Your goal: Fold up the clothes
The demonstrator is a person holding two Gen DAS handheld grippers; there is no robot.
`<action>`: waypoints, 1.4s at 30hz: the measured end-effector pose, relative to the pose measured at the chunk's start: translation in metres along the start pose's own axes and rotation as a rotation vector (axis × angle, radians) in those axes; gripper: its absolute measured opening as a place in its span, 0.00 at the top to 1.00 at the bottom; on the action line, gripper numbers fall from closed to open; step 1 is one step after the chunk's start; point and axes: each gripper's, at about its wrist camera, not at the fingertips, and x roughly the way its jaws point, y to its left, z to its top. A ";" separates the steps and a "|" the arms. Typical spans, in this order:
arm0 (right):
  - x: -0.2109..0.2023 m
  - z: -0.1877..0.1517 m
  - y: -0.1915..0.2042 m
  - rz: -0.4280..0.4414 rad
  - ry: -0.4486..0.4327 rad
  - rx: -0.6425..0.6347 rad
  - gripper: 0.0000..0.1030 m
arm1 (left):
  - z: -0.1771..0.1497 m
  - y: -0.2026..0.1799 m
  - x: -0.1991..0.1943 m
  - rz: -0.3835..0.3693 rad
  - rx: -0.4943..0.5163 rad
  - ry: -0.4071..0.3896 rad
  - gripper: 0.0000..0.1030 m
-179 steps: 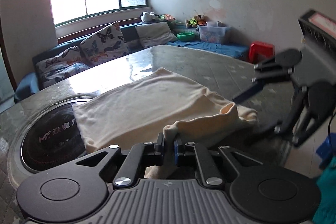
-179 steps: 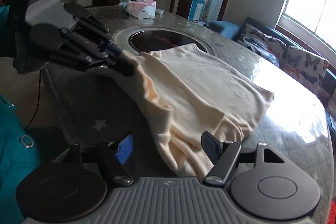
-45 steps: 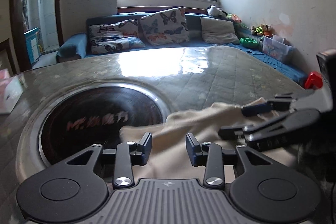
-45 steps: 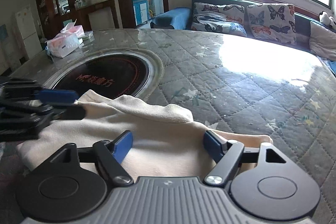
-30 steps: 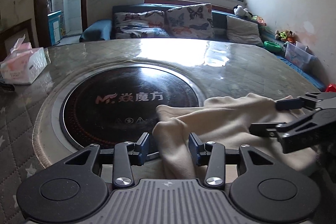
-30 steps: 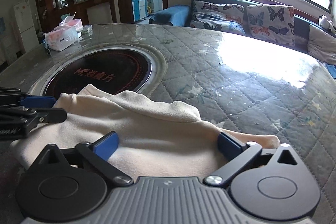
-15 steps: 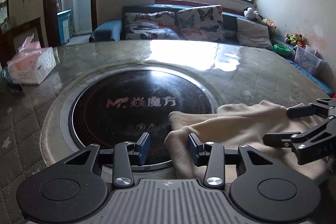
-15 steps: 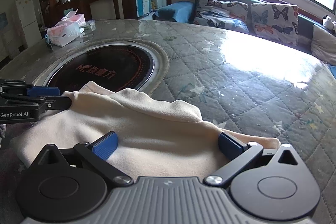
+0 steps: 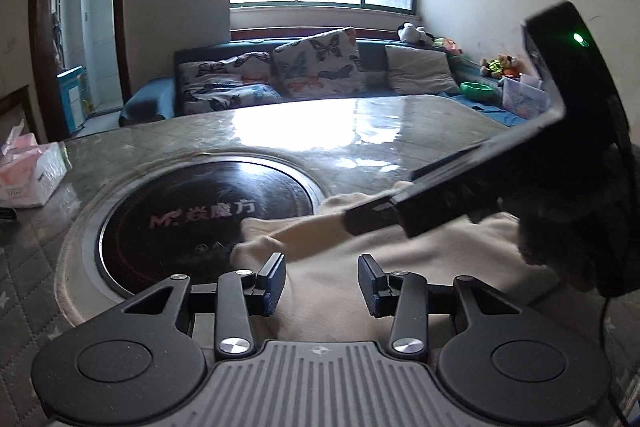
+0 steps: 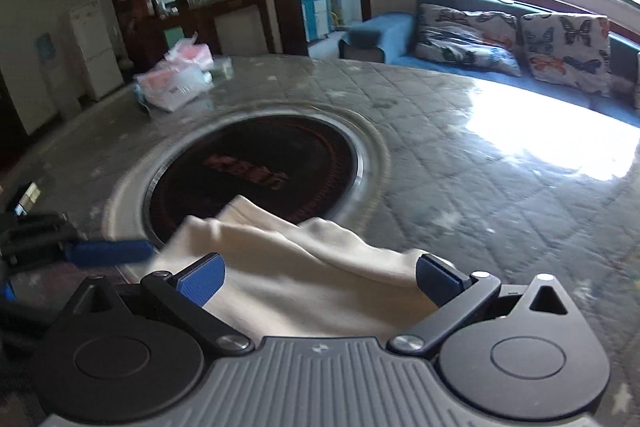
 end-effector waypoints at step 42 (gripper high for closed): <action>-0.043 -0.050 0.052 -0.213 -0.018 -0.250 0.00 | -0.016 0.000 -0.011 0.005 -0.029 0.022 0.47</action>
